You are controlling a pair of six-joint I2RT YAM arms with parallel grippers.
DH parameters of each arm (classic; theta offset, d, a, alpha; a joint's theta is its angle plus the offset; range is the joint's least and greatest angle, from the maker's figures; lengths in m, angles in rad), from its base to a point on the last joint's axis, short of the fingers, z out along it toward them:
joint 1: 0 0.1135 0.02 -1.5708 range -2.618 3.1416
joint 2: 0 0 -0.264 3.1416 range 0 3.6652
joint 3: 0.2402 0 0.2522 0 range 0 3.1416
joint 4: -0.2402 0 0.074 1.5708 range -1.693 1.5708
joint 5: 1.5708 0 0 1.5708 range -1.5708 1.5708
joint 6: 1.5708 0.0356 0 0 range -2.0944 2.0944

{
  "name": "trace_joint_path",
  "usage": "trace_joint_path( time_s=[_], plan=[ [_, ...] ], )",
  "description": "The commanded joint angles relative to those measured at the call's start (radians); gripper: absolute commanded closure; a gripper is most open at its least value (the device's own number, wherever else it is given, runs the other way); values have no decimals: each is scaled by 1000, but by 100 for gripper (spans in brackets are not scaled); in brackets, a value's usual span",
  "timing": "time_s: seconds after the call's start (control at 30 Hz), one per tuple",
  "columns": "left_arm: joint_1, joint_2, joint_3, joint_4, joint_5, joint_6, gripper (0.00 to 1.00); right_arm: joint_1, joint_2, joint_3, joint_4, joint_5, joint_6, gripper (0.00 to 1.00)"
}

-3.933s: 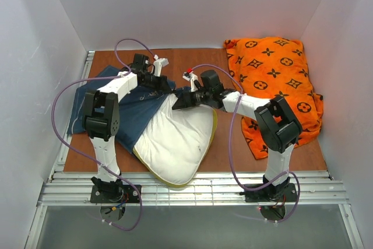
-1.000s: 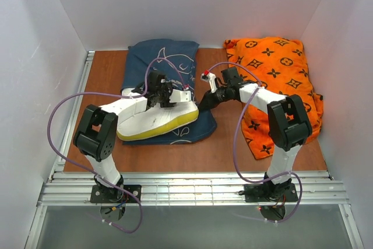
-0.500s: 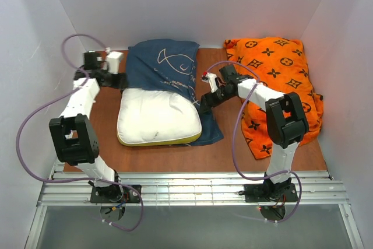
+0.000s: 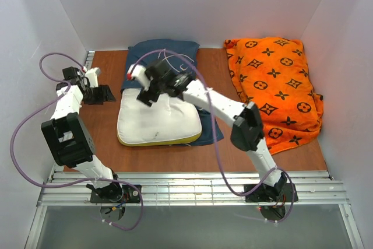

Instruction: Put the pillow into the pillowcase

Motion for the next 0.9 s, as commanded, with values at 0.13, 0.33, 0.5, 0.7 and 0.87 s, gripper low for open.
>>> trace_joint_path(
  time_s=[0.13, 0.33, 0.5, 0.7, 0.87],
  plan=[
    [27, -70, -73, 9, 18, -12, 30, 71, 224, 58, 34, 49, -64, 1],
    [25, -76, -95, 32, 34, -20, 30, 72, 337, -70, 2, -26, -142, 5],
    [27, -56, -104, 51, 46, -33, 31, 45, 362, -137, -112, -100, -152, 99],
    [25, -26, -149, 124, 133, -76, 32, -84, 111, -73, -8, -465, 81, 99],
    [25, -29, -216, 235, 251, -122, 33, -185, -35, -102, 143, -620, 229, 99]
  ],
)
